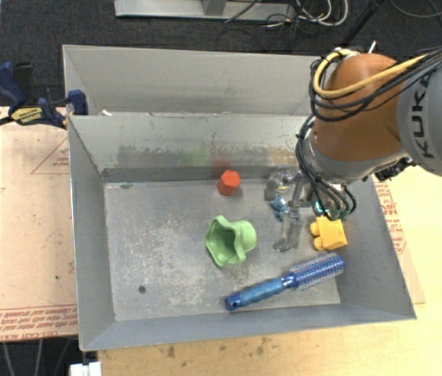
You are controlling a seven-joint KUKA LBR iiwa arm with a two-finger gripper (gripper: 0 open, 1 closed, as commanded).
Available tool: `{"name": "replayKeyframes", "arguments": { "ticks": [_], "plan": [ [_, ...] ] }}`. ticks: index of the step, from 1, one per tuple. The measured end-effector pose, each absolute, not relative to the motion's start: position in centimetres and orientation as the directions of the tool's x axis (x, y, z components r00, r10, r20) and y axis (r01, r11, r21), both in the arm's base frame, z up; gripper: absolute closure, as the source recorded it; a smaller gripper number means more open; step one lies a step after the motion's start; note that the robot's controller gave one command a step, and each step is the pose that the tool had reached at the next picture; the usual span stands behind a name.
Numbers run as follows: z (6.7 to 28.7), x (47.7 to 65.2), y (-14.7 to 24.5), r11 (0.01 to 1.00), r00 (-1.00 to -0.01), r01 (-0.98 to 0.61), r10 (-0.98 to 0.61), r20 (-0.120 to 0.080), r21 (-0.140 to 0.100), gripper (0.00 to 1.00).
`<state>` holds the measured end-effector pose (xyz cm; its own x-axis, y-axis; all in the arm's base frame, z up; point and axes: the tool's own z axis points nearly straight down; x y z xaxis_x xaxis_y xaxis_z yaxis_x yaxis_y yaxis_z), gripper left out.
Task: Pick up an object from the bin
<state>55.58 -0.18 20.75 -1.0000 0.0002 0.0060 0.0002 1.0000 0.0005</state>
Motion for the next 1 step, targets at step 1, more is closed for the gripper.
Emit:
{"name": "replayKeyframes", "arguments": {
  "ticks": [1],
  "plan": [
    [6.87,48.77,2.24,0.999,-0.999,0.054,0.054,0.000,0.002,0.00]
  ]
}}
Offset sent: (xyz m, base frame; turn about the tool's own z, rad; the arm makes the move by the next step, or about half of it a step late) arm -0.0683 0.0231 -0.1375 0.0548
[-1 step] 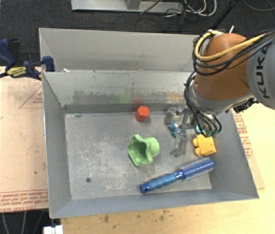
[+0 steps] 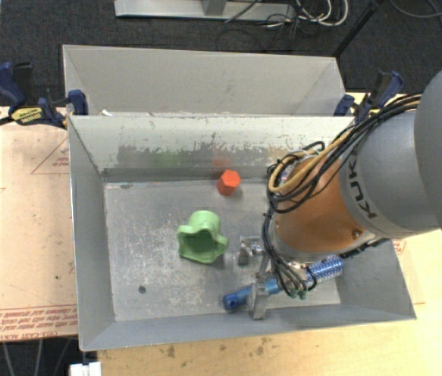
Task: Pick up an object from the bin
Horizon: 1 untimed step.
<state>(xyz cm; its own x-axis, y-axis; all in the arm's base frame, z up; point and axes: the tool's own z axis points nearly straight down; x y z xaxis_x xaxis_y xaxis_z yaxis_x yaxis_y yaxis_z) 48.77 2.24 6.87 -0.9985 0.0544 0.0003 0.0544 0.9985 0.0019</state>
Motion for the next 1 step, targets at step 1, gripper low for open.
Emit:
{"name": "replayKeyframes", "arguments": {
  "ticks": [1],
  "plan": [
    [7.15,48.98,2.25,0.999,-0.999,0.053,0.053,-0.007,0.003,1.00]
  ]
}}
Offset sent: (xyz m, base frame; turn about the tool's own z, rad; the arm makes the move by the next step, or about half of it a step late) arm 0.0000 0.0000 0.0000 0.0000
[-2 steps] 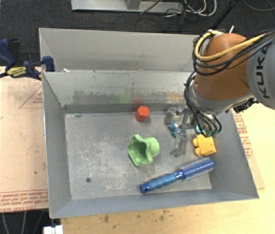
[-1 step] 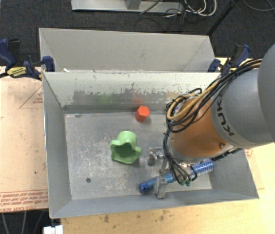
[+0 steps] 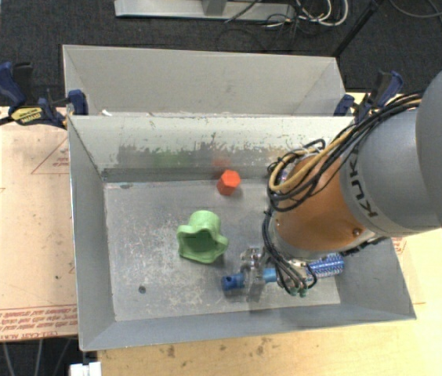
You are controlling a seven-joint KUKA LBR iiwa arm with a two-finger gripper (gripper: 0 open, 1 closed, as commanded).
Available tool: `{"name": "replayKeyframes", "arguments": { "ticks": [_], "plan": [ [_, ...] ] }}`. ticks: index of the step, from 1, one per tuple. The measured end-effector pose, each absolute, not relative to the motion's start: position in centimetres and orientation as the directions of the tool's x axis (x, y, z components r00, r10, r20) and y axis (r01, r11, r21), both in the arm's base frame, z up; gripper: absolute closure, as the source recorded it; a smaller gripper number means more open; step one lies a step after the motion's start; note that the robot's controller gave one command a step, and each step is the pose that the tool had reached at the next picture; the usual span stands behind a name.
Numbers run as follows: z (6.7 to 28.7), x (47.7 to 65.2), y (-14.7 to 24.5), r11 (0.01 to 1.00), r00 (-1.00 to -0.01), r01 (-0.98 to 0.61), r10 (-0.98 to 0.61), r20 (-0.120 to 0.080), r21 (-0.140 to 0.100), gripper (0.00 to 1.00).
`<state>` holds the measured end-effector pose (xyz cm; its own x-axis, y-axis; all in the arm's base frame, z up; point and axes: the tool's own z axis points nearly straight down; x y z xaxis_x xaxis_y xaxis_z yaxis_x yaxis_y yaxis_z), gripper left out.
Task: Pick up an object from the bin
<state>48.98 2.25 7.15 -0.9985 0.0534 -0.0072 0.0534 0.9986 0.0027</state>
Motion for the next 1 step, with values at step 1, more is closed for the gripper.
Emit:
{"name": "replayKeyframes", "arguments": {
  "ticks": [1],
  "plan": [
    [24.18,48.95,0.60,0.999,-0.999,0.043,0.043,-0.009,0.001,1.00]
  ]
}}
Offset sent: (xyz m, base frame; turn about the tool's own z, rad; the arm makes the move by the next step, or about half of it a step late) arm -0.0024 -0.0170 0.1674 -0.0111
